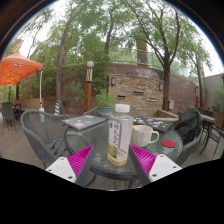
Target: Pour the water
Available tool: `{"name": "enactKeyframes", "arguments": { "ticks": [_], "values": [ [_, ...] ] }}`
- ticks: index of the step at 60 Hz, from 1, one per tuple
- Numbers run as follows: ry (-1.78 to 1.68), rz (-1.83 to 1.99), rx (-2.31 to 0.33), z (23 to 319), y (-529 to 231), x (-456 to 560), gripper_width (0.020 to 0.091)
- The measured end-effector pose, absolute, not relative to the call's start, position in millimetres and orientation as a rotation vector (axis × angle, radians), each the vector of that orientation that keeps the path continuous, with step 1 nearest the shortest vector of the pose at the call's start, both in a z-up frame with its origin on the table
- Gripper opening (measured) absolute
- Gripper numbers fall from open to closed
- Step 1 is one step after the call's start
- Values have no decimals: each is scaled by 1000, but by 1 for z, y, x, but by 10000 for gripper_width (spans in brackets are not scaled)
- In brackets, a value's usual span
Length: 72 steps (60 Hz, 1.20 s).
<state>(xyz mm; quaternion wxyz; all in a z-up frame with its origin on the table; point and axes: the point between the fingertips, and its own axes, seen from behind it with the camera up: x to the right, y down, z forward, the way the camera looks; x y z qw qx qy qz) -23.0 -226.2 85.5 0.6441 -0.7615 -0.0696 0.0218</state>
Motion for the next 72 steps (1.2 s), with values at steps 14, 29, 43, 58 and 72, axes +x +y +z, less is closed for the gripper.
{"name": "enactKeyframes", "arguments": {
  "ticks": [14,29,43,58,72],
  "values": [
    [-123,31,-1716,71,-167,-15,775],
    [-61,10,-1674,83,-124,-2,756],
    [-22,29,-1693,71,-112,-1,581],
    [-80,23,-1657,75,-108,-4,531],
    [-77,218,-1704,83,-85,-31,489]
  ]
}}
